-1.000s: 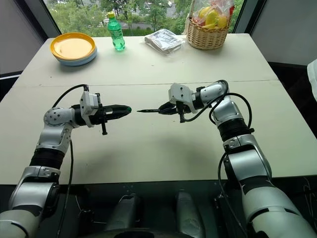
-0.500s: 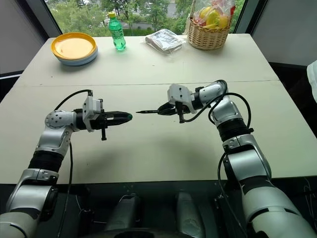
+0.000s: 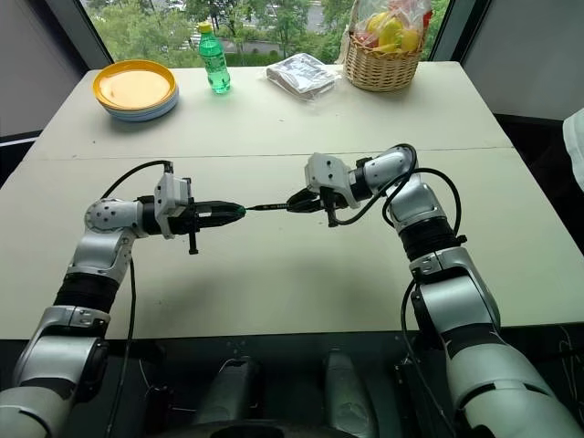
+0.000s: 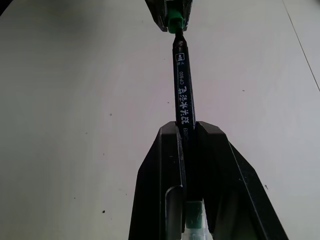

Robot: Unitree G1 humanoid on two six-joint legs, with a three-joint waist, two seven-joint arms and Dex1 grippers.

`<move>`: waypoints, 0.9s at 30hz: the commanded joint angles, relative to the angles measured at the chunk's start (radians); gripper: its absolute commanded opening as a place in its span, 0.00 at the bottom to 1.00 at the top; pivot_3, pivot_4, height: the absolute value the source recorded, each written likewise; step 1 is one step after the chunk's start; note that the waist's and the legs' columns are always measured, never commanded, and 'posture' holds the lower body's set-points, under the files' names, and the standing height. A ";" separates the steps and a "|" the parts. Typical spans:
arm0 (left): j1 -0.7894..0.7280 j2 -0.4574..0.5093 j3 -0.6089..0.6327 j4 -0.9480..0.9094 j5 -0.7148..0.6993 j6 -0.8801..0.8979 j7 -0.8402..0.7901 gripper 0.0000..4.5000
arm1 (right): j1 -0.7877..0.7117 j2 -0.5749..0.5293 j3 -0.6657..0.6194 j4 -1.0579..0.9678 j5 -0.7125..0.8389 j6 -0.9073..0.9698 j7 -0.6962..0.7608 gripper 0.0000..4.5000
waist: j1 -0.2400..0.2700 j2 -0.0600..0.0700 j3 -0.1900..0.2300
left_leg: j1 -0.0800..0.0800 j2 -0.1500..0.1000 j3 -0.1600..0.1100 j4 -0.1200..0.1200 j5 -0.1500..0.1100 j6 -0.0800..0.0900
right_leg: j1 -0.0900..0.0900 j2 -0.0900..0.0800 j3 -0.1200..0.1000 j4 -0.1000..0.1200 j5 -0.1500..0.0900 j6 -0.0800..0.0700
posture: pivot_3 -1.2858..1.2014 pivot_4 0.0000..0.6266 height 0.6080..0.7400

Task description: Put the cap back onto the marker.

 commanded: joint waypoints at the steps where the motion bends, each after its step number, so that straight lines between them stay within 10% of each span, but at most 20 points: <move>1: -0.014 0.002 -0.001 -0.010 -0.001 -0.014 -0.003 0.00 | -0.004 -0.007 -0.003 -0.040 0.021 0.007 -0.002 0.01 | 0.000 0.000 0.000 | 0.000 0.000 0.000 0.000 0.000 0.000 | 0.000 0.000 0.000 0.000 0.000 0.000 | 0.52 0.24 1.00; 27: -0.014 0.000 0.000 -0.037 -0.001 -0.001 -0.001 0.00 | 0.017 0.002 0.004 -0.068 0.023 0.018 -0.005 0.01 | 0.000 0.000 0.000 | 0.000 0.000 0.000 0.000 0.000 0.000 | 0.000 0.000 0.000 0.000 0.000 0.000 | 0.52 0.24 1.00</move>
